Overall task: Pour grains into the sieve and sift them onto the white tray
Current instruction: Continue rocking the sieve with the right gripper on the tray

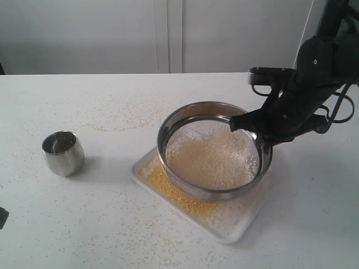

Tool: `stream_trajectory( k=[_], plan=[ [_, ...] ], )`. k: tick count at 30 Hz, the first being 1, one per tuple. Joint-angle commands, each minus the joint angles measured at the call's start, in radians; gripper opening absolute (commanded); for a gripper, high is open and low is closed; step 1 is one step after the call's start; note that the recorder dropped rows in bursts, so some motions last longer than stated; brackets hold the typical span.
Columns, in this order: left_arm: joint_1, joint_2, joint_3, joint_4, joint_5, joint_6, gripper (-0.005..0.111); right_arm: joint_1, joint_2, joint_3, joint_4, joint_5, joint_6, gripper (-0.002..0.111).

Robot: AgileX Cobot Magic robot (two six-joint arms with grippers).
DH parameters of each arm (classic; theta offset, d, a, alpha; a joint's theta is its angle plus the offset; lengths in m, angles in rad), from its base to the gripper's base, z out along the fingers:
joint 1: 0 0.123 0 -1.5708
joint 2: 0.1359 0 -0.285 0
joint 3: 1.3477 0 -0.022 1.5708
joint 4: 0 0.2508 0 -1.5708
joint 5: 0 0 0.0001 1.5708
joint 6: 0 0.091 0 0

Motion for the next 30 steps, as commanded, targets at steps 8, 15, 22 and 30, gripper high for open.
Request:
stream_trajectory(
  k=[8,15,22,30],
  plan=[
    [-0.004,-0.007,-0.005,-0.010,0.010,0.000,0.000,0.007,0.007,-0.012,-0.004,-0.029,-0.005,0.000],
    [-0.004,-0.007,-0.005,-0.010,0.010,0.000,0.000,0.012,0.027,-0.023,0.097,0.075,-0.132,0.000],
    [-0.004,-0.007,-0.005,-0.010,0.010,0.000,0.000,-0.012,0.039,-0.044,0.162,0.109,-0.078,0.000],
    [-0.004,-0.007,-0.005,-0.011,0.010,0.000,0.000,-0.029,0.048,-0.065,0.071,0.044,0.072,0.000]
  ],
)
